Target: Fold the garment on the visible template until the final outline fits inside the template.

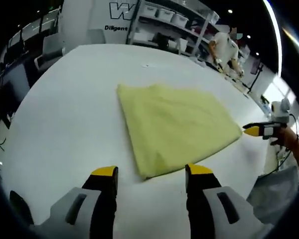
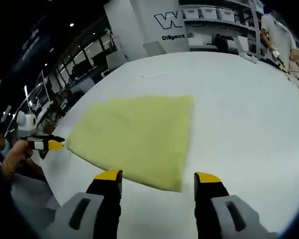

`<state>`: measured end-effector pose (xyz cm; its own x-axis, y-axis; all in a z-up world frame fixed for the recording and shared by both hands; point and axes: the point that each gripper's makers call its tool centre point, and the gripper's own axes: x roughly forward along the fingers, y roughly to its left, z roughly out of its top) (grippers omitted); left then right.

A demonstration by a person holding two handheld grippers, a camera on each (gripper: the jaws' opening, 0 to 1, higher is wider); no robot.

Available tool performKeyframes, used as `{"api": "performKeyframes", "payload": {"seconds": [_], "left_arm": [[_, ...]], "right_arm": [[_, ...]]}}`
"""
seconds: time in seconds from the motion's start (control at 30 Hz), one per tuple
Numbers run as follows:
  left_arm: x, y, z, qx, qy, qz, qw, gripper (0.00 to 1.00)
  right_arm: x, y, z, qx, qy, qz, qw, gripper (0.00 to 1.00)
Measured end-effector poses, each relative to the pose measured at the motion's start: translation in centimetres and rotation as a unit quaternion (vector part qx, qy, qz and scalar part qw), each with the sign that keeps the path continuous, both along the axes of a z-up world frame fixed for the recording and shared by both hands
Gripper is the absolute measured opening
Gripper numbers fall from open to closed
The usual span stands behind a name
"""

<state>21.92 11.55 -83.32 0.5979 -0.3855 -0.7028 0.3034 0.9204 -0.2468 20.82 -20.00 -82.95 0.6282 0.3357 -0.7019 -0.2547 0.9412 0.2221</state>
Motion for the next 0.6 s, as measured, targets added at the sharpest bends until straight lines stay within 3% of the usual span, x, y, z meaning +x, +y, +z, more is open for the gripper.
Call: {"api": "performKeyframes", "payload": {"seconds": [0.03, 0.17, 0.3, 0.6], "left_arm": [[-0.1, 0.1, 0.5, 0.014, -0.01, -0.007, 0.9998, 0.63], [-1.1, -0.3, 1.8, 0.017, -0.027, -0.014, 0.9994, 0.75], [-1.9, -0.4, 2.4, 0.02, -0.032, -0.016, 0.9992, 0.84], [-4.0, -0.4, 3.2, 0.028, -0.032, -0.022, 0.9988, 0.99]], "right_arm": [[-0.5, 0.2, 0.2, -0.014, 0.001, 0.011, 0.9998, 0.6], [-1.2, 0.9, 1.2, -0.022, -0.013, 0.025, 0.9994, 0.72], [-2.0, 1.5, 2.5, -0.021, -0.029, 0.033, 0.9988, 0.84], [-4.0, 2.2, 4.8, -0.03, -0.043, 0.053, 0.9972, 0.98]]}}
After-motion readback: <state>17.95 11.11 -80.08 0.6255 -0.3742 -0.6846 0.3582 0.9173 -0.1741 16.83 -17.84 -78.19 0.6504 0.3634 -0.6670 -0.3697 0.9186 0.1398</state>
